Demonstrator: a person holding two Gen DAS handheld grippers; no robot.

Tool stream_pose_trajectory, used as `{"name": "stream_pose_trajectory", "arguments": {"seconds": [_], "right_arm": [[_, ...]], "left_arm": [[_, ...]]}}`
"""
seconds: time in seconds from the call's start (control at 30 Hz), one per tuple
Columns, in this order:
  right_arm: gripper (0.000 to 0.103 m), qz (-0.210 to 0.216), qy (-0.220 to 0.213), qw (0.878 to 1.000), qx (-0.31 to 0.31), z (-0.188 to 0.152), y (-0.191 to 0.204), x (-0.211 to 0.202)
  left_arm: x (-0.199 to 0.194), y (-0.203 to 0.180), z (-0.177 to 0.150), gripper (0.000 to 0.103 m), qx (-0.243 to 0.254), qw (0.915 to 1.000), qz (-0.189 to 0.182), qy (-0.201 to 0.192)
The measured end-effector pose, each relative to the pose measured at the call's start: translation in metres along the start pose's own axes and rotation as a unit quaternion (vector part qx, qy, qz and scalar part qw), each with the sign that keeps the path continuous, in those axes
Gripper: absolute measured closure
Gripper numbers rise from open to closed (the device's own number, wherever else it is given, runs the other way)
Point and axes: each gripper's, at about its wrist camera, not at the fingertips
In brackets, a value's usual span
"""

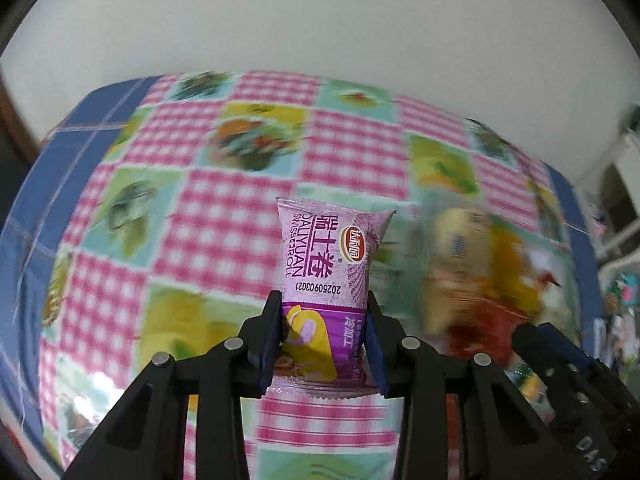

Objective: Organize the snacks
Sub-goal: 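Carry the purple pack and green biscuit pack over the white tray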

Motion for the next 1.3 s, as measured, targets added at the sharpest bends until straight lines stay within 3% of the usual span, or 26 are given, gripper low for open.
{"name": "stream_pose_trajectory", "arguments": {"seconds": [0.1,0.17,0.23,0.6,0.77,0.8,0.87,0.97,1.13,1.3], "right_arm": [[0.064,0.035,0.017,0.999,-0.011,0.003,0.031,0.017],[0.052,0.044,0.031,0.998,-0.016,0.004,0.049,0.032],[0.045,0.038,0.043,0.998,-0.018,0.004,0.064,0.046],[0.039,-0.018,0.079,0.996,-0.027,0.009,0.102,0.100],[0.041,-0.043,0.090,0.994,-0.054,0.008,0.119,0.115],[0.044,-0.049,0.092,0.993,-0.057,0.006,0.120,0.118],[0.058,-0.059,0.081,0.993,-0.064,0.003,0.121,0.117],[0.060,-0.048,0.079,0.994,-0.065,0.001,0.117,0.111],[0.060,-0.010,0.054,0.998,-0.042,-0.001,0.093,0.074],[0.060,-0.006,0.007,1.000,-0.008,-0.001,0.047,0.019]], "left_arm": [[0.004,0.031,0.002,0.064,-0.032,0.9993,0.020,0.002],[0.008,0.050,0.005,0.064,-0.052,0.9984,0.023,0.005],[0.009,0.067,0.005,0.064,-0.072,0.9972,0.019,0.006],[0.021,0.114,0.011,0.063,-0.127,0.9918,-0.003,0.013],[0.024,0.113,0.012,0.063,-0.125,0.9920,-0.010,0.015],[0.024,0.112,0.012,0.063,-0.125,0.9920,-0.011,0.016],[0.023,0.111,0.013,0.063,-0.125,0.9920,-0.010,0.016],[0.020,0.104,0.014,0.063,-0.115,0.9932,-0.009,0.013],[0.001,0.070,0.014,0.063,-0.079,0.9967,-0.021,-0.003],[-0.011,0.018,0.010,0.063,-0.030,0.9977,-0.060,-0.012]]}}
Point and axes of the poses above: each gripper's, at about its wrist camera, not at the fingertips, and x roughly the way its jaws point, y to its left, z to its top, and after that the axes turned 12 degrees about -z, right-handed
